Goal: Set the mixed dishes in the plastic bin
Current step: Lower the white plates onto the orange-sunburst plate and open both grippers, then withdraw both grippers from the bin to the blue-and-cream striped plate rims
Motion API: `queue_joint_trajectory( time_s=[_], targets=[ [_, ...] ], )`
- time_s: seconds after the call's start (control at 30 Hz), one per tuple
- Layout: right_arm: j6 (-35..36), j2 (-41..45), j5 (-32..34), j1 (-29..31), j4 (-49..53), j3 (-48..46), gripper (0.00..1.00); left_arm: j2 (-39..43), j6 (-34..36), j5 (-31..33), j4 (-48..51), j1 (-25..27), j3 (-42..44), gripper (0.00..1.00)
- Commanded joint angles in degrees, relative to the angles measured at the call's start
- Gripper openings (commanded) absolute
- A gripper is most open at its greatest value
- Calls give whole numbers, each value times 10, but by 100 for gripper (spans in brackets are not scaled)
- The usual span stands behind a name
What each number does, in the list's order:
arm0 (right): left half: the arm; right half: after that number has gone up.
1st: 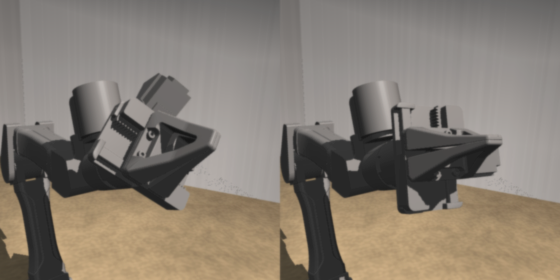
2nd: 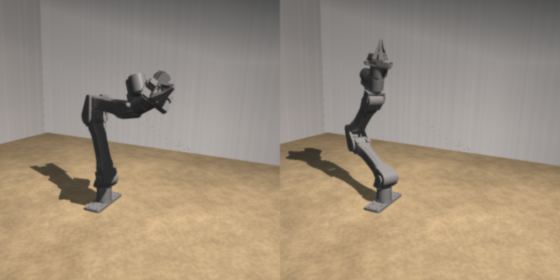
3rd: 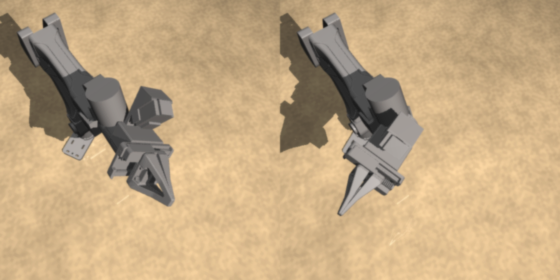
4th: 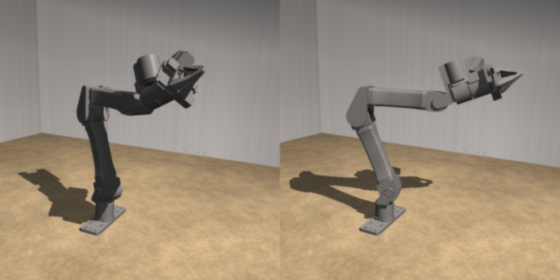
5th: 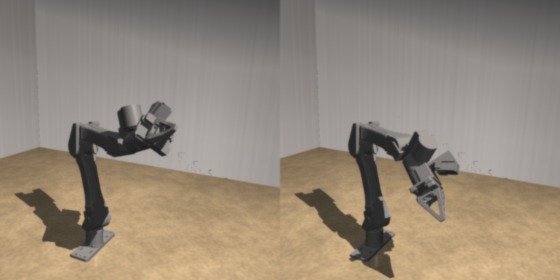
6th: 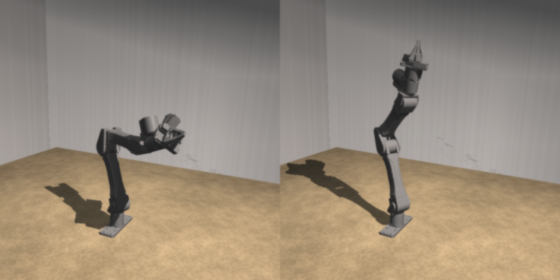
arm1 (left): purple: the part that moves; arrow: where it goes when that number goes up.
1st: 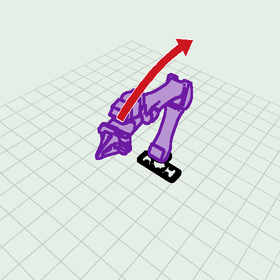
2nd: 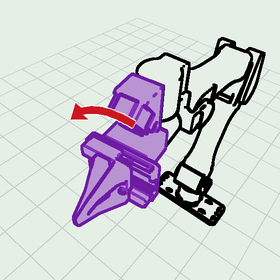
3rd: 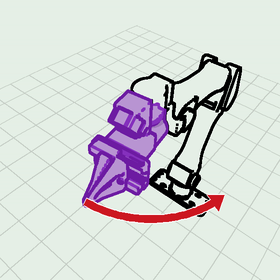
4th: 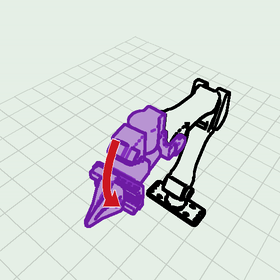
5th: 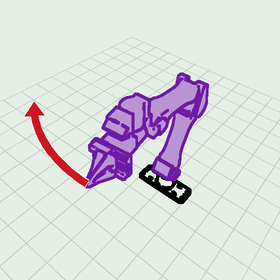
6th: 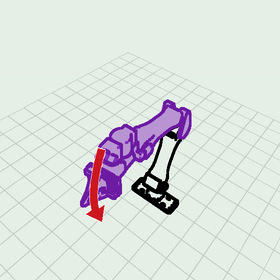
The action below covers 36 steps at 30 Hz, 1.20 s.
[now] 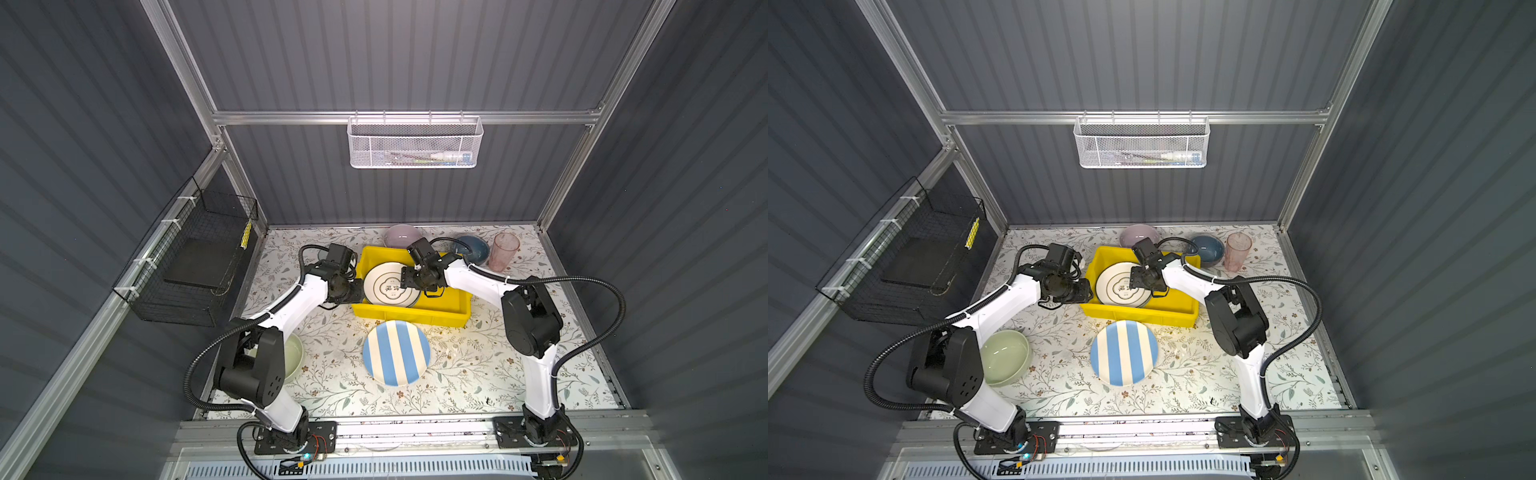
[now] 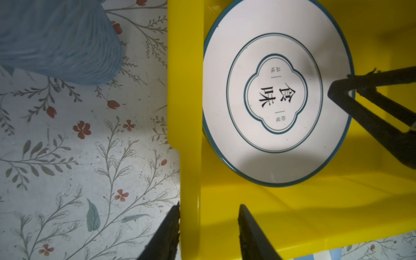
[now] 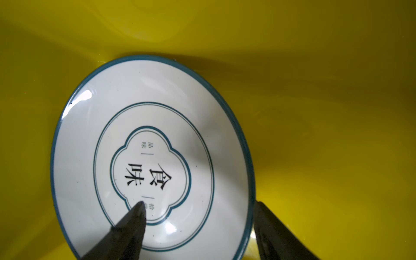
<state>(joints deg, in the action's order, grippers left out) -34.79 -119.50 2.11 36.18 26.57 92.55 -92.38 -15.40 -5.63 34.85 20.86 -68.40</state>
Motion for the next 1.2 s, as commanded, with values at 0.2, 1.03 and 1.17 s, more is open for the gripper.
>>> queue_joint_trajectory(
  time_s=[0.2,1.03,1.17],
  targets=[
    [16,-4,26,9,35,24,78,30,0,-8,27,-3,-9,44],
    [52,437,-41,44,-65,-346,70,198,-20,-116,95,22,141,48],
    [61,498,-18,93,-92,-429,70,223,-56,-108,69,44,195,47]
  ],
)
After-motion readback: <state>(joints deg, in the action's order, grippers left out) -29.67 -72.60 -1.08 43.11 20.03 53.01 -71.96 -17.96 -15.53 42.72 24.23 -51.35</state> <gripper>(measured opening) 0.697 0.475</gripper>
